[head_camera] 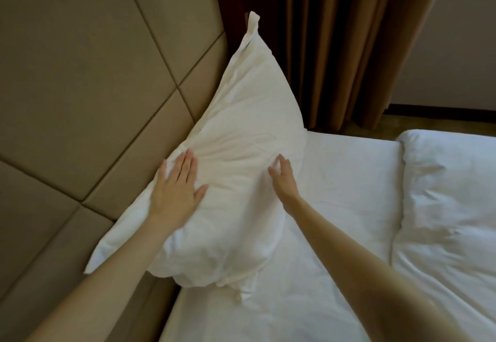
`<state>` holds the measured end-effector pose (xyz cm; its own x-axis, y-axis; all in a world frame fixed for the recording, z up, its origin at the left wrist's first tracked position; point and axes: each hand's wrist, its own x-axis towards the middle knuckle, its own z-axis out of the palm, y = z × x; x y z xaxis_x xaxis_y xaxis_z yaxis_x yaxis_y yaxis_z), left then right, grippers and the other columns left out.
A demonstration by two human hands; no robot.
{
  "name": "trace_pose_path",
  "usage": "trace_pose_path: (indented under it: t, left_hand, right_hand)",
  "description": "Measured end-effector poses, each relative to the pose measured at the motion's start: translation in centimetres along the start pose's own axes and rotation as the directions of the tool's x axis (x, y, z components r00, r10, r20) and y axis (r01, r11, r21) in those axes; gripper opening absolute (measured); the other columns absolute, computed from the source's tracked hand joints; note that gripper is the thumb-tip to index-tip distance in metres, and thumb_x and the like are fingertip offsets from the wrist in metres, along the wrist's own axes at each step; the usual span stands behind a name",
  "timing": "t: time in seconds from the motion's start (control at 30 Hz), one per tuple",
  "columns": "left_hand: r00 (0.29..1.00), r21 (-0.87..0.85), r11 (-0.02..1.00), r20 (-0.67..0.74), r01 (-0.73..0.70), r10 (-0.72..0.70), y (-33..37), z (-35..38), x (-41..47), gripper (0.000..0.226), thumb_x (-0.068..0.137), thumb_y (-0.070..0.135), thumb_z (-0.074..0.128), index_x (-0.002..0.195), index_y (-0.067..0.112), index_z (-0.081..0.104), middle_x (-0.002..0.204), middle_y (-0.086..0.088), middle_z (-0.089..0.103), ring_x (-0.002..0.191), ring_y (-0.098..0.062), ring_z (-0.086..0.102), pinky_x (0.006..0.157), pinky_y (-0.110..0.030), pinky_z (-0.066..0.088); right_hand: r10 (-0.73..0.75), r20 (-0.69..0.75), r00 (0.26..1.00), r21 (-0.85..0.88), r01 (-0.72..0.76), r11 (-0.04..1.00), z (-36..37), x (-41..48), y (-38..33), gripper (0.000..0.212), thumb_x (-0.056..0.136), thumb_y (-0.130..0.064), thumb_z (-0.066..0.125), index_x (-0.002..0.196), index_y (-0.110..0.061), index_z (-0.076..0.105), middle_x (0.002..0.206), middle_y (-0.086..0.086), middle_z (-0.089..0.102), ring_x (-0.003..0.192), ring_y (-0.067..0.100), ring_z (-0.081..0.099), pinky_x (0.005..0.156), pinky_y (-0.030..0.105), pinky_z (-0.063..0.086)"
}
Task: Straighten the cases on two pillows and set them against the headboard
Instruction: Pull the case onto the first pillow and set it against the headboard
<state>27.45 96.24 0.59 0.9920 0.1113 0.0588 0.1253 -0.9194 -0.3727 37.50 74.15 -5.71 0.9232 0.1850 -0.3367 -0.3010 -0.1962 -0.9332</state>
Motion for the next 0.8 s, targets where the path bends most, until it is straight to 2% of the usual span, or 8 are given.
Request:
trace_pose_path:
  t: [0.07,0.13,0.23,0.37,0.5,0.63,0.7,0.8]
  left_hand:
    - [1.0,0.029,1.0,0.026,-0.009,0.008,-0.6,0.0,-0.6,0.074,0.093,0.05,0.016,0.148,0.002,0.026,0.158,-0.012,0.025,0.144,-0.027,0.028,0.116,-0.048,0.021]
    - [0.999,0.04,0.999,0.036,-0.019,0.017,-0.6,-0.1,-0.8,0.076,0.091,0.049,0.012,0.148,0.0,0.025,0.158,-0.012,0.024,0.144,-0.027,0.028,0.115,-0.045,0.023]
    - [1.0,0.043,0.999,0.016,-0.02,0.019,-0.2,0.1,-1.0,0.075,0.091,0.046,0.005,0.15,0.0,0.014,0.16,-0.012,0.017,0.147,-0.024,0.021,0.118,-0.042,0.017]
    - [0.999,0.063,0.997,0.028,-0.04,0.038,0.1,0.7,-2.3,0.073,0.092,0.042,0.003,0.149,-0.002,0.013,0.159,-0.015,0.019,0.147,-0.025,0.019,0.119,-0.041,0.014]
    - [0.999,0.042,0.999,0.051,-0.019,0.017,-0.3,0.5,-3.6,0.073,0.095,0.046,0.01,0.149,-0.001,0.019,0.159,-0.016,0.018,0.148,-0.029,0.015,0.118,-0.044,0.015]
    - [0.998,0.002,1.0,0.069,0.013,-0.013,-1.5,0.8,-5.7,0.069,0.097,0.046,0.019,0.151,0.004,0.016,0.161,-0.01,0.014,0.148,-0.024,0.013,0.117,-0.044,0.018]
    - [0.997,0.018,1.0,0.081,0.016,-0.017,-1.9,0.9,-6.8,0.064,0.096,0.038,0.018,0.15,0.003,0.02,0.16,-0.011,0.017,0.147,-0.025,0.018,0.115,-0.045,0.023]
    - [0.982,0.054,0.999,0.19,0.006,-0.016,-1.8,1.3,-8.5,0.063,0.099,0.023,0.034,0.151,0.003,0.005,0.162,-0.012,0.005,0.149,-0.028,0.005,0.118,-0.042,0.016]
  right_hand:
    - [0.085,0.088,0.992,0.085,-0.093,0.992,1.4,0.1,0.2,0.064,0.098,-0.04,0.038,0.153,-0.031,0.006,0.163,-0.004,-0.009,0.15,0.022,0.005,0.118,0.045,0.015]
    - [0.179,0.118,0.977,0.029,-0.184,0.983,2.8,-0.6,1.8,0.069,0.097,-0.047,0.035,0.153,-0.031,-0.001,0.163,-0.003,-0.013,0.15,0.023,-0.002,0.121,0.047,0.009]
    - [0.312,0.132,0.941,-0.012,-0.313,0.95,4.1,-2.4,4.6,0.074,0.095,-0.057,0.029,0.153,-0.028,-0.007,0.162,-0.002,-0.016,0.15,0.023,-0.005,0.121,0.046,0.002]
    - [0.479,0.225,0.848,0.106,-0.51,0.853,4.3,-5.0,7.3,0.08,0.09,-0.066,0.029,0.151,-0.032,-0.011,0.163,-0.004,-0.01,0.15,0.026,0.003,0.119,0.054,0.01]
    - [0.541,0.402,0.739,0.139,-0.634,0.761,4.3,-8.4,9.3,0.084,0.09,-0.063,0.036,0.151,-0.032,-0.013,0.163,0.0,-0.001,0.149,0.029,0.011,0.117,0.054,0.018]
    - [0.537,0.52,0.665,0.059,-0.655,0.753,3.5,-10.7,10.4,0.074,0.092,-0.051,0.047,0.152,-0.019,0.017,0.161,0.005,0.017,0.145,0.031,0.026,0.115,0.05,0.022]
    - [0.535,0.519,0.666,-0.001,-0.626,0.78,2.7,-11.5,10.6,0.067,0.093,-0.044,0.051,0.148,-0.013,0.028,0.158,0.006,0.027,0.141,0.029,0.033,0.112,0.046,0.027]
    - [0.555,0.467,0.689,-0.09,-0.587,0.805,0.7,-12.4,10.4,0.048,0.093,-0.037,0.052,0.132,-0.008,0.047,0.135,0.011,0.051,0.118,0.025,0.052,0.101,0.039,0.037]
